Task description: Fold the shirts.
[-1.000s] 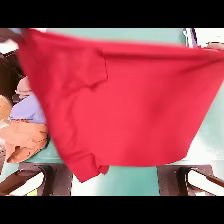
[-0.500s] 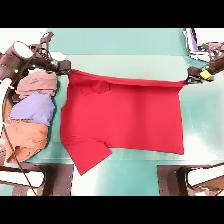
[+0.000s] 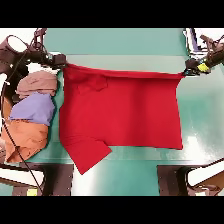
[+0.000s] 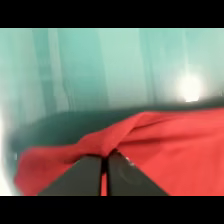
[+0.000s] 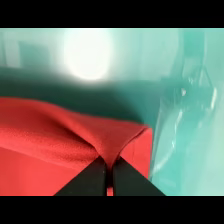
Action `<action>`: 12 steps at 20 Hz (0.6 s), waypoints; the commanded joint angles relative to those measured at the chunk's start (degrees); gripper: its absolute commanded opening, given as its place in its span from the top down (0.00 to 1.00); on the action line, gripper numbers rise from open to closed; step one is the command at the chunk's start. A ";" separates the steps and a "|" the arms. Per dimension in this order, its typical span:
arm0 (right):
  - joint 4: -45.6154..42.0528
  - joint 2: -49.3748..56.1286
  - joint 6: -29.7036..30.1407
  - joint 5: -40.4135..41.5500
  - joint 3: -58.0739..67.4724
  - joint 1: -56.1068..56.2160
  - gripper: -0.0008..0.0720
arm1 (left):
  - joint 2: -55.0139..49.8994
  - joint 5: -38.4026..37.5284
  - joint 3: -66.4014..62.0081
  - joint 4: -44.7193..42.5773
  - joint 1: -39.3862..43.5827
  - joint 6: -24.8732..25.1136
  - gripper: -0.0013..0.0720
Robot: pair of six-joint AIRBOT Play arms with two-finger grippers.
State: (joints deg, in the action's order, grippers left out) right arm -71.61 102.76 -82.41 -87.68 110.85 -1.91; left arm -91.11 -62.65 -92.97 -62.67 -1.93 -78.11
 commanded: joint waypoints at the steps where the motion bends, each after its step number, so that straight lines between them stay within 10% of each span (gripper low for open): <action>1: -5.07 -0.07 -0.66 -5.44 0.48 2.34 0.96 | 0.68 -8.31 3.23 -1.53 -0.57 0.15 0.95; 12: -7.72 -0.48 -8.09 -13.94 -0.48 4.48 0.97 | 1.07 -5.27 18.64 -1.55 -0.55 0.37 0.95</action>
State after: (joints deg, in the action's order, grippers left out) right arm -78.04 102.59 -88.01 -98.85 110.98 2.46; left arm -90.28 -68.55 -75.61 -64.20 -2.46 -77.82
